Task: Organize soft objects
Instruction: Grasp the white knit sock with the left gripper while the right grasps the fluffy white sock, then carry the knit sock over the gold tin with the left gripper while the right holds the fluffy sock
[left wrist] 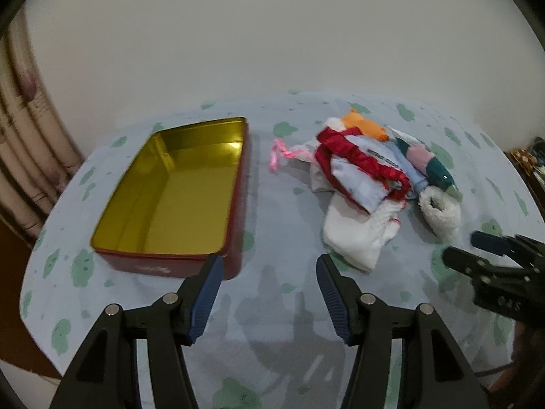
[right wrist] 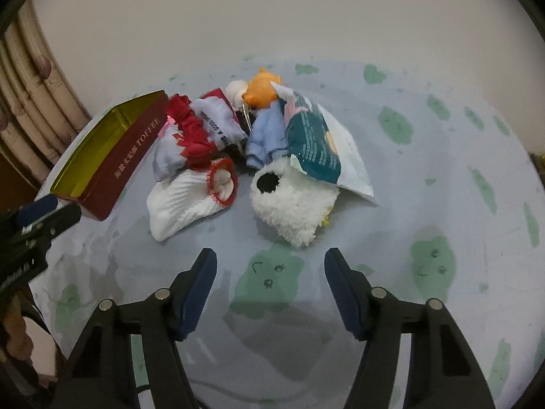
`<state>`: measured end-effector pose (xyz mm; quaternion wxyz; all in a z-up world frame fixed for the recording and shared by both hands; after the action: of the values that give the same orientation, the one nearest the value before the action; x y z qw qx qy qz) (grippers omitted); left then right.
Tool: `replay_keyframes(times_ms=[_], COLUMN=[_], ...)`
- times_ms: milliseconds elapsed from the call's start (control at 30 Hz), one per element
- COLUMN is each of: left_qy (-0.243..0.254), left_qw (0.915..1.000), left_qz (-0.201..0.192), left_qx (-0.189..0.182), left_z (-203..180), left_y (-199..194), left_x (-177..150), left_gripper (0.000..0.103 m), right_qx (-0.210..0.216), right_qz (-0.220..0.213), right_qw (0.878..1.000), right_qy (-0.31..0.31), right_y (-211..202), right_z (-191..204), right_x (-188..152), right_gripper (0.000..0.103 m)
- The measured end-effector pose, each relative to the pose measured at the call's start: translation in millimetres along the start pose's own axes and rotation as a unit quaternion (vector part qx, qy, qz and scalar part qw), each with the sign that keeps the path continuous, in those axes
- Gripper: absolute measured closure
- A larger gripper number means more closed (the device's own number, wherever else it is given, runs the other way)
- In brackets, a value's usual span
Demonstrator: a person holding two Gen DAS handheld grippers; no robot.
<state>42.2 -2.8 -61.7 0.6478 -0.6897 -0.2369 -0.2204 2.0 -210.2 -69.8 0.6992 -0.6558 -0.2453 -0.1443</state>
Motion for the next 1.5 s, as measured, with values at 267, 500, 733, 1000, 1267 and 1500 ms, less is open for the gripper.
replay_keyframes(times_ms=[267, 500, 733, 1000, 1267, 1500], left_qy=[0.022, 0.047, 0.07, 0.092, 0.086, 0.071], left_qw=[0.9988, 0.996, 0.989, 0.9842, 0.9818, 0.979], left_qz=[0.018, 0.024, 0.048, 0.079, 0.102, 0.111], left_qx=[-0.04, -0.072, -0.121, -0.128, -0.135, -0.156], left_z=[-17, -31, -50, -63, -74, -77], left_y=[18, 29, 45, 70, 102, 112], left_x=[2, 4, 5, 8, 17, 19], left_gripper=[0.044, 0.044, 0.044, 0.044, 0.039, 0.037], right_qx=[0.006, 0.001, 0.01, 0.029, 0.043, 0.052], right_qz=[0.005, 0.009, 0.005, 0.004, 0.004, 0.003], right_qw=[1.0, 0.999, 0.999, 0.999, 0.998, 0.997], right_qy=[0.018, 0.037, 0.038, 0.037, 0.042, 0.051], right_y=[23, 39, 39, 37, 36, 36], right_z=[-5, -14, -19, -8, -12, -15], right_x=[20, 26, 23, 18, 18, 17], right_gripper=[0.04, 0.046, 0.068, 0.069, 0.069, 0.069])
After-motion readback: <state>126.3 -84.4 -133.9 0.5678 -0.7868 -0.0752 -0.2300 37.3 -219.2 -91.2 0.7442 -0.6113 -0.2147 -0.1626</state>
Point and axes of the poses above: each gripper's, at about its wrist camera, not at the fingertips, and y roughly the way its jaws point, z to its left, x to its top, the point moved 3 cm from there along y, roughly the way its jaws point, and after that the axes turned 14 degrees about -y, right-handed, at the moved point
